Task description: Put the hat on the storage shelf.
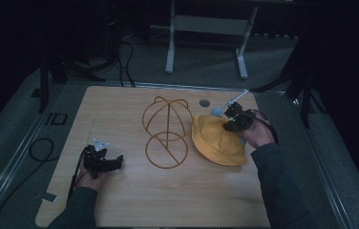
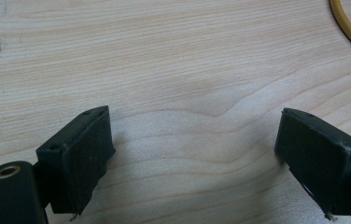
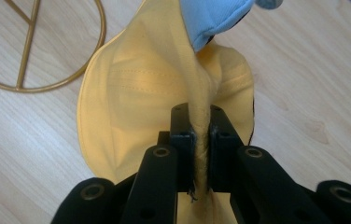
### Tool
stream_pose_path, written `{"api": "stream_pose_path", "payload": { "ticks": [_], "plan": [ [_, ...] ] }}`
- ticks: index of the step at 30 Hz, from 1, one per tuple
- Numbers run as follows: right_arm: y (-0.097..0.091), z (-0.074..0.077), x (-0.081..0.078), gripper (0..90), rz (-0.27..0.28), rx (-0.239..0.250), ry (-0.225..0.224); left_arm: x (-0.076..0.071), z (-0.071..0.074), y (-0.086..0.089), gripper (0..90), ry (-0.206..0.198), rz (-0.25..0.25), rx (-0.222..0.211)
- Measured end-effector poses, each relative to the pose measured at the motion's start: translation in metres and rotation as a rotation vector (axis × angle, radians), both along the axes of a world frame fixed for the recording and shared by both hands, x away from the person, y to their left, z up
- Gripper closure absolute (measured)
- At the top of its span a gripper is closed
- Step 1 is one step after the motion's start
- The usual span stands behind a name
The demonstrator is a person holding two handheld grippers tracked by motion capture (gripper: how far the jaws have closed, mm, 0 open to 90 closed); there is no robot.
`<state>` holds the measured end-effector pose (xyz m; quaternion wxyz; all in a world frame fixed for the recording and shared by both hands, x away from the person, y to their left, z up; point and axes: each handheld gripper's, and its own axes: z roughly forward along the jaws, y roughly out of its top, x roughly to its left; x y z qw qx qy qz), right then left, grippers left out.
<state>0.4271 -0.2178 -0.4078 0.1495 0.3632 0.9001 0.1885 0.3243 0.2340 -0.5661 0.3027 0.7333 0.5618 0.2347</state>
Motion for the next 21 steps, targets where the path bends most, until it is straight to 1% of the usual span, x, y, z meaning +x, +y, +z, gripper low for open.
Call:
{"api": "stream_pose_path", "payload": {
  "ticks": [10, 11, 12, 13, 15, 19, 21],
  "plan": [
    [-0.004, 0.009, -0.006, 83.7, -0.026, 0.053, -0.066, 0.000, 0.000, 0.000, 11.5, 0.000, 0.000, 0.000],
    [-0.004, 0.009, -0.006, 83.7, -0.026, 0.053, -0.066, 0.000, 0.000, 0.000, 11.5, 0.000, 0.000, 0.000],
    [-0.005, 0.011, -0.007, 83.7, -0.031, 0.067, -0.085, 0.000, 0.000, 0.000, 11.5, 0.000, 0.000, 0.000],
    [-0.005, 0.011, -0.007, 83.7, -0.031, 0.067, -0.085, 0.000, 0.000, 0.000, 11.5, 0.000, 0.000, 0.000],
    [-0.007, 0.014, -0.009, 83.8, -0.042, 0.090, -0.110, 0.000, 0.000, 0.000, 11.5, -0.001, 0.002, -0.002],
    [-0.010, 0.019, -0.012, 83.8, -0.051, 0.134, -0.136, 0.000, 0.000, 0.000, 11.5, -0.001, 0.002, -0.002],
    [-0.012, 0.022, -0.013, 83.8, -0.054, 0.148, -0.147, 0.000, 0.000, 0.000, 11.5, -0.001, 0.002, -0.002]
  ]
}}
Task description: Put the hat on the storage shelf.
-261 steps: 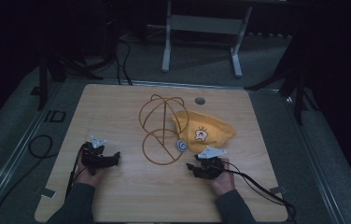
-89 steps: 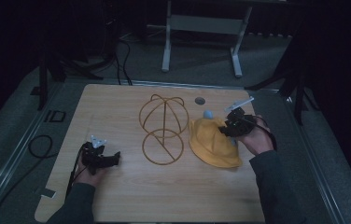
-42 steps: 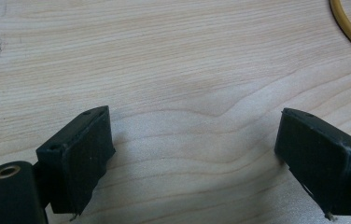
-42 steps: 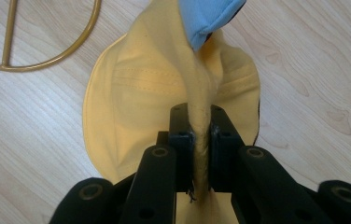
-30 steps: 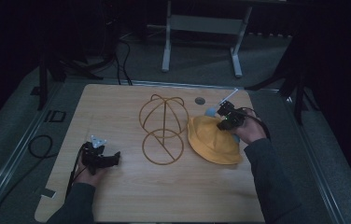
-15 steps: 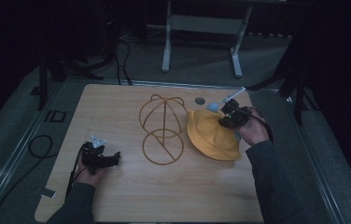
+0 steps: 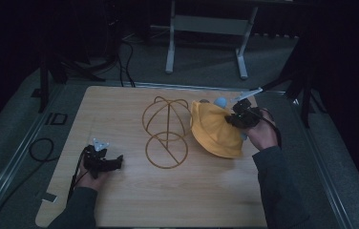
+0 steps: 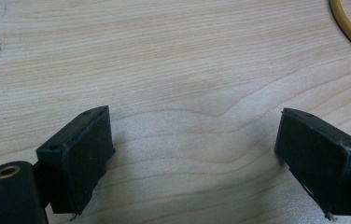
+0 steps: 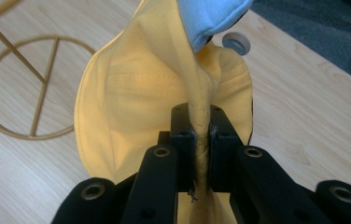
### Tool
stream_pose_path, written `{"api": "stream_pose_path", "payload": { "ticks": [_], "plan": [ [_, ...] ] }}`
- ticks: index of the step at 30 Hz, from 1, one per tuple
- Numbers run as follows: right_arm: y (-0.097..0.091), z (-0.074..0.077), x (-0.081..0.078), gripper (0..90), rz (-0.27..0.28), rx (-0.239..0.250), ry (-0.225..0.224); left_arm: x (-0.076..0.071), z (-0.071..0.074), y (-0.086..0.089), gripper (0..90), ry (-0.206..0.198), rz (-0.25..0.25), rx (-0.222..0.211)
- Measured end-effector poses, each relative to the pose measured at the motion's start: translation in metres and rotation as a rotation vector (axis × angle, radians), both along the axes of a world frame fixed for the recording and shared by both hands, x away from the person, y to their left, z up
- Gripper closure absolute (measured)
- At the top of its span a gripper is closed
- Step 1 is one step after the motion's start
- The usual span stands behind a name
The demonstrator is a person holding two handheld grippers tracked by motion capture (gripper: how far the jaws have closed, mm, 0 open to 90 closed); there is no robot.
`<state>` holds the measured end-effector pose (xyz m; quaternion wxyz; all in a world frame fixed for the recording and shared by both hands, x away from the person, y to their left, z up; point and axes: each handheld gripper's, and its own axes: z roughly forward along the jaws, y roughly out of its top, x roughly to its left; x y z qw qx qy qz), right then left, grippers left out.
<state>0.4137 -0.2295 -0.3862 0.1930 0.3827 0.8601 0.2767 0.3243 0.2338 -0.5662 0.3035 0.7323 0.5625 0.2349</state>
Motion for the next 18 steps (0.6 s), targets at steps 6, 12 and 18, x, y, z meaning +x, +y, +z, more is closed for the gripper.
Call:
{"api": "stream_pose_path", "payload": {
  "ticks": [6, 12, 18],
  "plan": [
    [-0.005, 0.004, -0.004, 83.8, -0.007, 0.035, -0.029, 0.000, 0.000, 0.000, 11.5, 0.000, 0.000, 0.000],
    [-0.007, 0.006, -0.008, 83.8, -0.008, 0.065, -0.044, 0.000, 0.000, 0.000, 11.5, 0.000, -0.001, 0.001],
    [-0.010, 0.007, -0.012, 83.8, -0.006, 0.095, -0.058, 0.000, 0.000, 0.000, 11.5, 0.000, -0.001, 0.001]
  ]
}}
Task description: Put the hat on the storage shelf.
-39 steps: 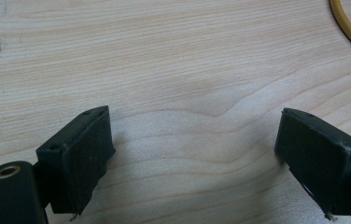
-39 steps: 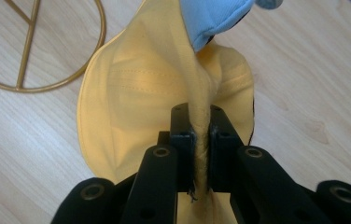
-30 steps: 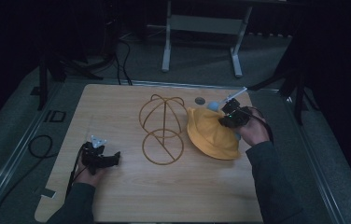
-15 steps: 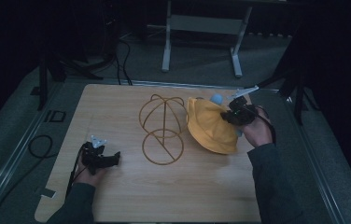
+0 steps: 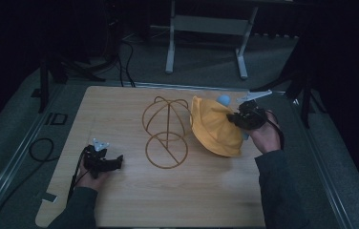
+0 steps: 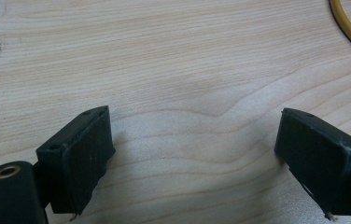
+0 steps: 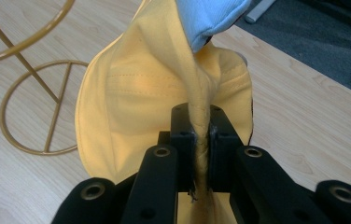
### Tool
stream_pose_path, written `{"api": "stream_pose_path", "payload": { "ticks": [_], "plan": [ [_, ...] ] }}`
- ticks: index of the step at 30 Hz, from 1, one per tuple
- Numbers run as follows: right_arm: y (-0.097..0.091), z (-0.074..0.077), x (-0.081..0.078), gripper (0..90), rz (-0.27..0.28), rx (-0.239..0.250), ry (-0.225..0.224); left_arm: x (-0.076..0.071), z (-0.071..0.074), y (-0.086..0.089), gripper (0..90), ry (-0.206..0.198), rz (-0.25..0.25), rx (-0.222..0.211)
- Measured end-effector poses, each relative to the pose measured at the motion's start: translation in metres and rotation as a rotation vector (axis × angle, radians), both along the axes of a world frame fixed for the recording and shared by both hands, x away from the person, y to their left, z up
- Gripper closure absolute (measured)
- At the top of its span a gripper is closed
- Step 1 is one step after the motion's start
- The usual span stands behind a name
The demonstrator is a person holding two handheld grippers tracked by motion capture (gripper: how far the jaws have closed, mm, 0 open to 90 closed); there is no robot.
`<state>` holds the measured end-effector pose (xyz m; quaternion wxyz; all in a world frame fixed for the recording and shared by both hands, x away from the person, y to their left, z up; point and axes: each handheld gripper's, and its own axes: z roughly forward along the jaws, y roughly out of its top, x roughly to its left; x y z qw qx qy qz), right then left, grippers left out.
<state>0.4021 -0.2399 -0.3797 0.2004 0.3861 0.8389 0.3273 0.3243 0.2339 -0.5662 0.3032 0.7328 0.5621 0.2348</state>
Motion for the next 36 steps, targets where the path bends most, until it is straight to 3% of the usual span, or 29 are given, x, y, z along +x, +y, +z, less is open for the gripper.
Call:
{"api": "stream_pose_path", "payload": {
  "ticks": [8, 20, 27, 36],
  "plan": [
    [-0.004, 0.001, -0.002, 83.8, 0.020, 0.037, -0.005, 0.000, 0.000, 0.000, 11.5, 0.000, 0.000, 0.000],
    [-0.013, 0.015, -0.005, 83.8, 0.029, 0.090, -0.035, 0.000, 0.000, 0.000, 11.5, 0.001, 0.001, -0.001],
    [-0.019, 0.020, -0.007, 83.8, 0.073, 0.130, -0.045, 0.000, 0.000, 0.000, 11.5, 0.001, 0.001, -0.001],
    [-0.028, 0.023, -0.006, 84.0, 0.084, 0.157, -0.046, 0.000, 0.000, 0.000, 11.5, 0.001, 0.001, -0.001]
  ]
}}
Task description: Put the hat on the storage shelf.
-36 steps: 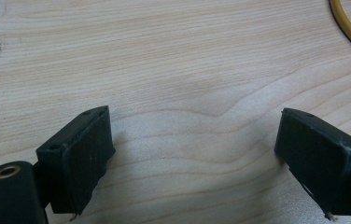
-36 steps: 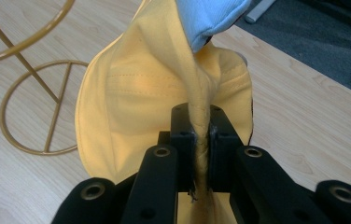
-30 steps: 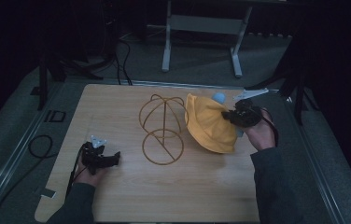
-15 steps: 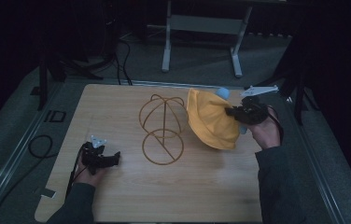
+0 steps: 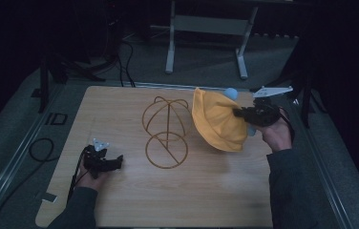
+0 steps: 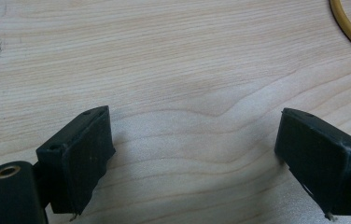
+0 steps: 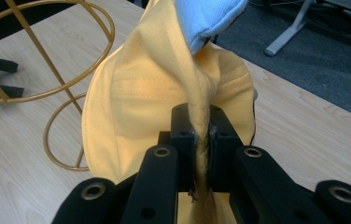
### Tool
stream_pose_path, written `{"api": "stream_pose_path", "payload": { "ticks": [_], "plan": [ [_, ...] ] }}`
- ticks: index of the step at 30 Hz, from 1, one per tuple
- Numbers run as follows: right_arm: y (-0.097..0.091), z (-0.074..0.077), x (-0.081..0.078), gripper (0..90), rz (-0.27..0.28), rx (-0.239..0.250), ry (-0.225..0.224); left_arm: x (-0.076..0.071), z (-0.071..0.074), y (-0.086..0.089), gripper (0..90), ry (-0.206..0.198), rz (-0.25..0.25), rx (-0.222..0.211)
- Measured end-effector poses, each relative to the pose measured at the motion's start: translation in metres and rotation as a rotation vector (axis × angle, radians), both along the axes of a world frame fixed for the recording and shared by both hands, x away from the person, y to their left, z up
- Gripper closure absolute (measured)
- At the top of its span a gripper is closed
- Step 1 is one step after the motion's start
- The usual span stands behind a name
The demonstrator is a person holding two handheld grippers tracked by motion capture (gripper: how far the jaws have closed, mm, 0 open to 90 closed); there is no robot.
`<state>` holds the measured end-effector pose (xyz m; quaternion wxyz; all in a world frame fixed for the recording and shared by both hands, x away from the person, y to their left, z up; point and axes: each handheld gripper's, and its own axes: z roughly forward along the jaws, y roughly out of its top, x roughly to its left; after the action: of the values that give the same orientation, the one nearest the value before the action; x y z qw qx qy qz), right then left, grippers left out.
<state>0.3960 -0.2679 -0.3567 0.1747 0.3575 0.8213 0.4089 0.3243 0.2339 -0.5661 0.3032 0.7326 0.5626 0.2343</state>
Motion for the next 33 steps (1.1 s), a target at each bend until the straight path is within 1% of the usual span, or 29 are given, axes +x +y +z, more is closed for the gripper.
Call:
{"api": "stream_pose_path", "payload": {
  "ticks": [3, 4, 5, 6, 17, 22, 25, 33],
  "plan": [
    [-0.002, 0.001, -0.001, 84.0, 0.005, 0.005, -0.004, 0.000, 0.000, 0.000, 11.5, 0.000, 0.000, 0.000],
    [-0.005, 0.004, -0.002, 84.1, 0.019, 0.022, -0.008, 0.000, 0.000, 0.000, 11.5, 0.000, 0.000, 0.000],
    [-0.005, 0.004, -0.002, 84.1, 0.019, 0.022, -0.008, 0.000, 0.000, 0.000, 11.5, 0.000, 0.000, 0.000],
    [-0.006, 0.006, -0.002, 84.1, 0.032, 0.037, -0.012, 0.000, 0.000, 0.000, 11.5, 0.000, 0.000, 0.000],
    [-0.009, 0.016, -0.007, 84.2, 0.076, 0.077, -0.039, 0.000, 0.000, 0.000, 11.5, 0.001, 0.000, 0.000],
    [-0.007, 0.019, -0.009, 84.1, 0.101, 0.095, -0.043, 0.000, 0.000, 0.000, 11.5, 0.001, 0.000, 0.000],
    [-0.006, 0.020, -0.009, 84.1, 0.112, 0.096, -0.047, 0.000, 0.000, 0.000, 11.5, 0.001, 0.000, 0.000],
    [0.003, 0.022, -0.009, 84.1, 0.143, 0.112, -0.056, 0.000, 0.000, 0.000, 11.5, 0.002, -0.001, 0.000]
  ]
}}
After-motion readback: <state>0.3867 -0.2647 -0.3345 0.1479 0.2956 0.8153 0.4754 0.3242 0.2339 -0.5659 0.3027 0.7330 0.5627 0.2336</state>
